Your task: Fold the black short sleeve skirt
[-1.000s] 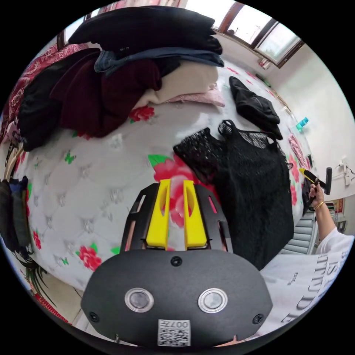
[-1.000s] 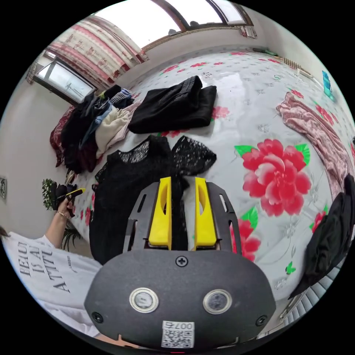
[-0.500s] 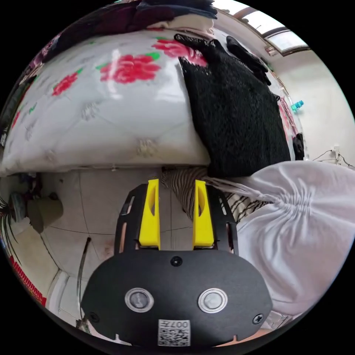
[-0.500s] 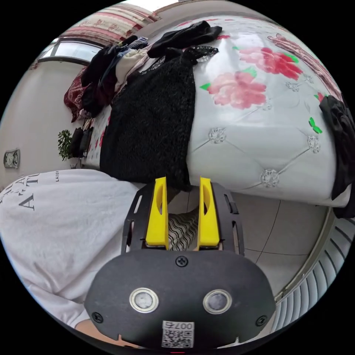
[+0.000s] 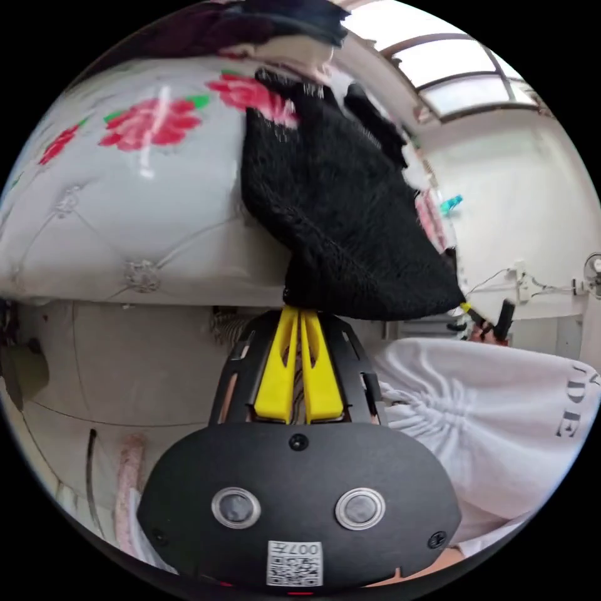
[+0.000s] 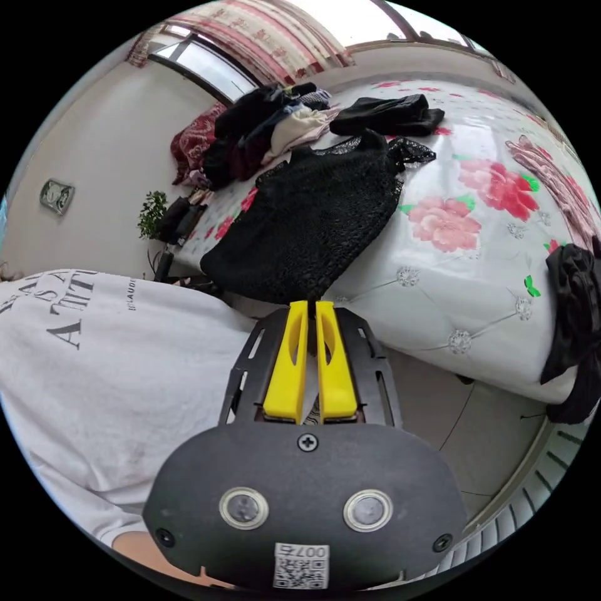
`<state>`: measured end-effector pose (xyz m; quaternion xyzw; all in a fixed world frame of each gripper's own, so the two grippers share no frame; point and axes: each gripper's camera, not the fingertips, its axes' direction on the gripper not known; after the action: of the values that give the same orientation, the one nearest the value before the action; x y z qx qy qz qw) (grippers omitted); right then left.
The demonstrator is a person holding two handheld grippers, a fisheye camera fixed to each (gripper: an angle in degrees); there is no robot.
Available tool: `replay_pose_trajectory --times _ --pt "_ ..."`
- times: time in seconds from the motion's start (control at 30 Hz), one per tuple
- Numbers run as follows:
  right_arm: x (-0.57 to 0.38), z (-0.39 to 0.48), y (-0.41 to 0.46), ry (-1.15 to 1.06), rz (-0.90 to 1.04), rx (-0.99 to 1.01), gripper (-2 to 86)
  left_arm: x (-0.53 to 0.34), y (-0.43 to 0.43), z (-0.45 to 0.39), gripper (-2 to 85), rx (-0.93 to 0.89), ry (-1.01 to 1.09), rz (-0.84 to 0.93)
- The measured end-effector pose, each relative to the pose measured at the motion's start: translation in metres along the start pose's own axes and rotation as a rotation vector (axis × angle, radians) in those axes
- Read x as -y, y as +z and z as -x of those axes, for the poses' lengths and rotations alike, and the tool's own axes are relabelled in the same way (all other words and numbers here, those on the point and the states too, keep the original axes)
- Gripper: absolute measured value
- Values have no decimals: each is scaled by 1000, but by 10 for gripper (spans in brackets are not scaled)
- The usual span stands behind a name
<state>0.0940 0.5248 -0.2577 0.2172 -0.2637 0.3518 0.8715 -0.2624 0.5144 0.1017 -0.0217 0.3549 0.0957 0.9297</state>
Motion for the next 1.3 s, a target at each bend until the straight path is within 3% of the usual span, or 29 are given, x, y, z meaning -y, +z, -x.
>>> replay_pose_trajectory --times 0.13,0.23,0.33,0.6,0.7,0.83,1.1,1.3 --pt "-28 0 -33 85 -96 99 1 -29 -120 -24 -7 -147 9 -259" --pt "-42 2 -50 123 -150 155 0 -29 -138 -28 -1 -60 34 -214" --pt "-44 -4 -47 155 -122 135 0 -27 -94 -19 83 36 37 -49" --pt "-29 -8 -51 183 -74 126 0 -20 43 -9 165 -42 82 196" --pt "-22 -7 -58 175 -50 109 0 -6 67 5 157 -105 30 189" --pt "-13 -5 -67 163 -32 99 0 5 73 20 69 -263 -11 209" --pt "-23 -15 -111 214 -141 167 0 2 -50 -24 40 -493 35 157" --pt "-32 -29 -149 288 -280 360 0 51 -130 -67 39 -508 34 145"
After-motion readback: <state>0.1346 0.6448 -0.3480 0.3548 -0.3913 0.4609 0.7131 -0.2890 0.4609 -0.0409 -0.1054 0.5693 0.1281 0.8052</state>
